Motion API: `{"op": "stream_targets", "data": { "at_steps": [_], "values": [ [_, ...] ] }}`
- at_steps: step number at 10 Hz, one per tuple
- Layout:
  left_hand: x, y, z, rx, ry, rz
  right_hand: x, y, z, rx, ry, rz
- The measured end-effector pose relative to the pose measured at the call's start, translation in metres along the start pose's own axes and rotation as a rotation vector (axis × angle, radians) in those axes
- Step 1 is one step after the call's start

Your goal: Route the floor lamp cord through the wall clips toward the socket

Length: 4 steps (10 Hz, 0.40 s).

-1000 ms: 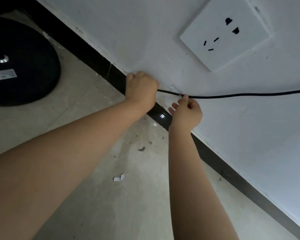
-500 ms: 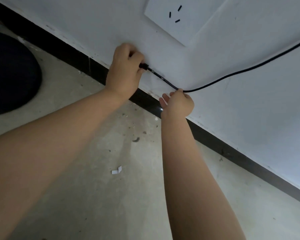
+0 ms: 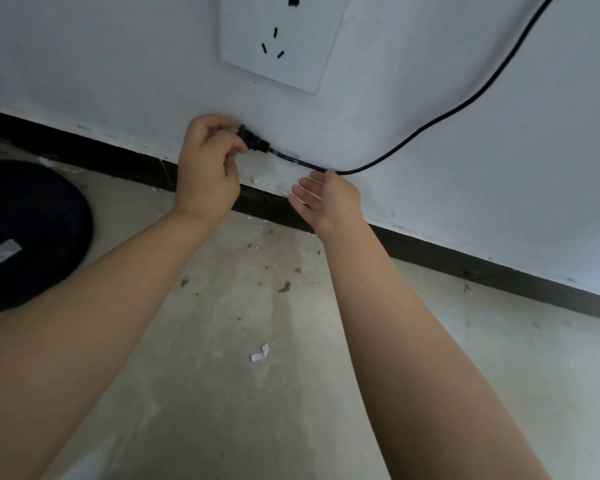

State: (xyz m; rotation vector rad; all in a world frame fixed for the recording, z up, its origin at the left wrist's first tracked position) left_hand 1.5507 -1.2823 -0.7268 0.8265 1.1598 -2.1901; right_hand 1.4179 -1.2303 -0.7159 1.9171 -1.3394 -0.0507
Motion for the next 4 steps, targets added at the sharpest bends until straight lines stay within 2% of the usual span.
{"op": "stream_targets", "data": {
  "at_steps": [2,4],
  "values": [
    [0.002,-0.003,-0.006,-0.009,0.043,0.049,-0.007,0.001,-0.004,0.069,0.068,-0.212],
    [0.001,-0.009,-0.012,0.005,0.054,0.076,-0.015,0.002,-0.011,0.049,0.070,-0.448]
  ]
}}
Point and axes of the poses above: each hand's wrist, its own z-axis towards the middle knuckle, its own x-axis out of the palm, y = z × x, the point moved 1 cm from there along z, towards the middle knuckle, and after that the axes turned 14 degrees about z, right-handed, at the moved point
